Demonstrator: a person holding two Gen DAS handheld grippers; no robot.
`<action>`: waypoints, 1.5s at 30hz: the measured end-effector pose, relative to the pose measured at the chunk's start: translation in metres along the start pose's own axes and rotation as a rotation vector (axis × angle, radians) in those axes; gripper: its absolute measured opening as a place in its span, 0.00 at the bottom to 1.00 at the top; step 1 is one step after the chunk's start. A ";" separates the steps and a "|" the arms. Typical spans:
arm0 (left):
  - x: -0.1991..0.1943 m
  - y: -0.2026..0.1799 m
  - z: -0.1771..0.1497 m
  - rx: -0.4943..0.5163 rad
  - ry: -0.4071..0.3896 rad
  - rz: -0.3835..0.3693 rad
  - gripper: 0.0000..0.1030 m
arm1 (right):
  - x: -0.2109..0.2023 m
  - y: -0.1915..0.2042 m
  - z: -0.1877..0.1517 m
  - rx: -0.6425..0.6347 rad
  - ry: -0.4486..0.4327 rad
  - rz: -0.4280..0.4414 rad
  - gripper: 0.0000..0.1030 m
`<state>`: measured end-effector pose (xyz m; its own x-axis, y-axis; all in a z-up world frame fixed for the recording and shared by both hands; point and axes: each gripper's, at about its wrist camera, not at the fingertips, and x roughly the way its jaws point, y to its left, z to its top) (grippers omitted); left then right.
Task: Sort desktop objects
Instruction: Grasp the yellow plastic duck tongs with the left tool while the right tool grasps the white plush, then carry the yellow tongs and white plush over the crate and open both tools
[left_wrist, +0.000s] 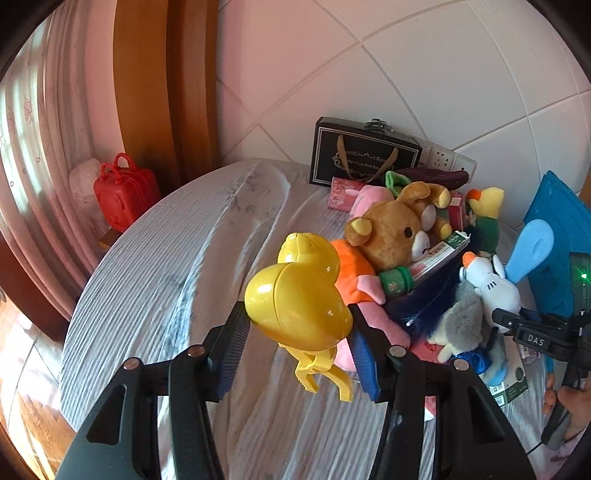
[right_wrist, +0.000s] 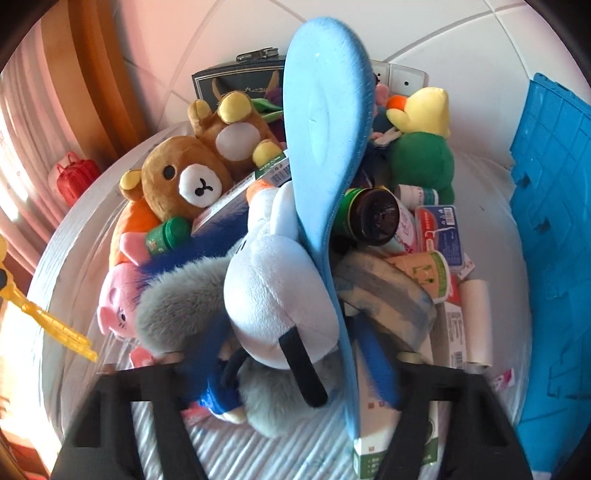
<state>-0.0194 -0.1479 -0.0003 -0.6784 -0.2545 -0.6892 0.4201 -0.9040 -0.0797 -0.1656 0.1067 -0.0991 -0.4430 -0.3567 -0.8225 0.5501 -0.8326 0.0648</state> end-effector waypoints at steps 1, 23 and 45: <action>-0.004 -0.006 0.002 0.009 -0.007 -0.012 0.50 | -0.002 0.000 0.000 0.006 -0.005 -0.003 0.48; -0.115 -0.175 0.051 0.193 -0.275 -0.278 0.50 | -0.232 -0.046 0.006 0.002 -0.477 -0.064 0.45; -0.256 -0.458 0.086 0.357 -0.544 -0.519 0.50 | -0.406 -0.273 -0.045 0.205 -0.713 -0.361 0.45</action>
<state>-0.0900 0.3015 0.2747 -0.9682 0.1773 -0.1764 -0.1810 -0.9835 0.0052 -0.1041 0.4976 0.1924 -0.9489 -0.1779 -0.2608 0.1780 -0.9837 0.0236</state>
